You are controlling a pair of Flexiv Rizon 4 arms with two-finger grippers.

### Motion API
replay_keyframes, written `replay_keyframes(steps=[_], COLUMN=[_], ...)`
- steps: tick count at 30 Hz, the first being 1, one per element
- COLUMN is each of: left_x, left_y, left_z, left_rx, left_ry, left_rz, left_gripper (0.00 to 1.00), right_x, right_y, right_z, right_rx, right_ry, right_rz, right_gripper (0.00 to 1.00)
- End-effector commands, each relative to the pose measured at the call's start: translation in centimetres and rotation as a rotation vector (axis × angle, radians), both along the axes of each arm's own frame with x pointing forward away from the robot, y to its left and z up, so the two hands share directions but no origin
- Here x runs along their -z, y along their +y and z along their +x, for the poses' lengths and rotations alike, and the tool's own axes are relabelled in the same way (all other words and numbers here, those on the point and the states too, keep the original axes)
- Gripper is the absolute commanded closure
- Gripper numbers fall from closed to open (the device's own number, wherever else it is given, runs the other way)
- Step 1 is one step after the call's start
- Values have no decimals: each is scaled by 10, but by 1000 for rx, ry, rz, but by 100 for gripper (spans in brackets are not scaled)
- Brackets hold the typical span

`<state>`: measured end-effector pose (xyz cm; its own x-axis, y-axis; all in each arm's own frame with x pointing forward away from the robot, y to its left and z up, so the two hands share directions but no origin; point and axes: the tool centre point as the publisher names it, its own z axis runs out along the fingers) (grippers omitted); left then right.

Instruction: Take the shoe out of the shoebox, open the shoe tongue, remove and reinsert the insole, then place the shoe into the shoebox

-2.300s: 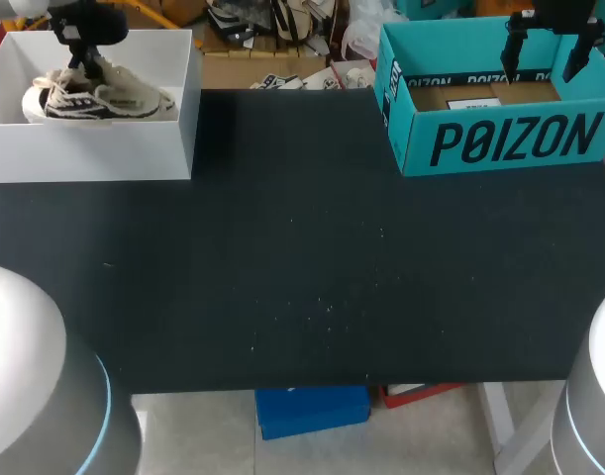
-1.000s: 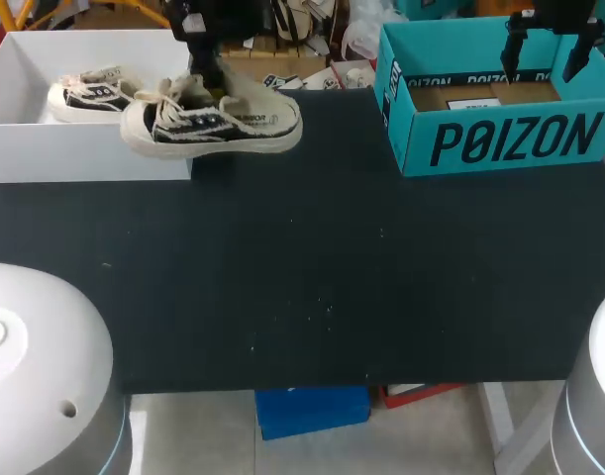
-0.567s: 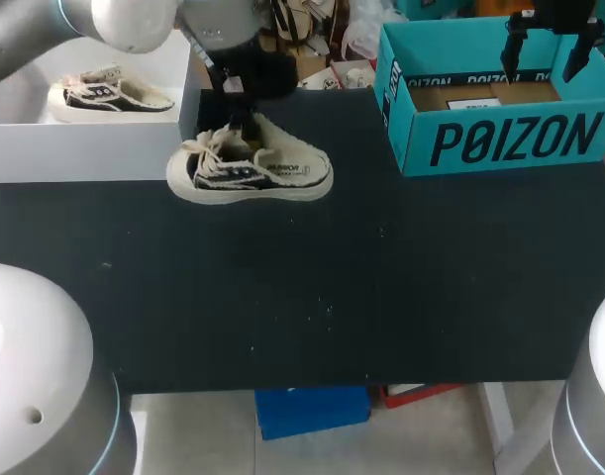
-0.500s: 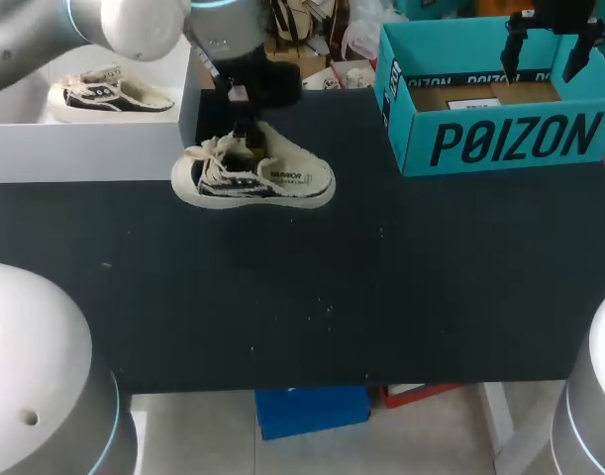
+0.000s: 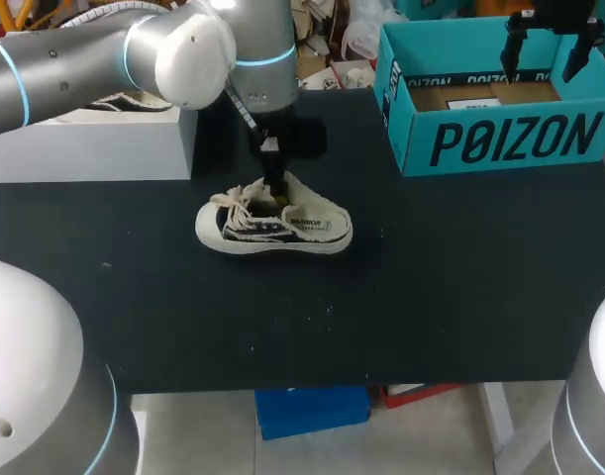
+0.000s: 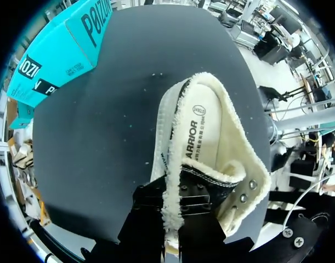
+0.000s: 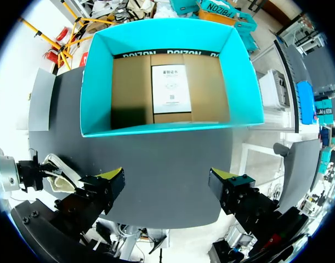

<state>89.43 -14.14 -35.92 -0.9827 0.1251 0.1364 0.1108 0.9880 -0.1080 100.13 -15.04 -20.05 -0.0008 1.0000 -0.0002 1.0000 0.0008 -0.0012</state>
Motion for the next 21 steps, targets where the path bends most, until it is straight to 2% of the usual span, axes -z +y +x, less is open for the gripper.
replay_keyframes(steps=[1, 11, 12, 13, 14, 16, 21], left_x=[7, 18, 18, 19, 19, 14, -25], left_y=[-5, -9, -9, -9, -9, -7, -2], left_z=[-8, -18, -18, -18, -17, -15, -13], left_rx=[-3, 6, 13, 14, 18, 28, 109], left_ry=[-2, 51, 60, 63, 67, 65, 22], left_rz=[8, 9, 9, 8, -3, -23, -238], left_gripper=[100, 100, 76, 32, 0, 0, 0], right_x=[0, 0, 0, 0, 0, 0, 0], right_y=[0, 0, 0, 0, 0, 0, 0], right_z=[0, 0, 0, 0, 0, 0, 0], right_rx=[0, 0, 0, 0, 0, 0, 0], right_ry=[0, 0, 0, 0, 0, 0, 0], right_rz=[0, 0, 0, 0, 0, 0, 0], right_gripper=[0, 0, 0, 0, 0, 0, 0])
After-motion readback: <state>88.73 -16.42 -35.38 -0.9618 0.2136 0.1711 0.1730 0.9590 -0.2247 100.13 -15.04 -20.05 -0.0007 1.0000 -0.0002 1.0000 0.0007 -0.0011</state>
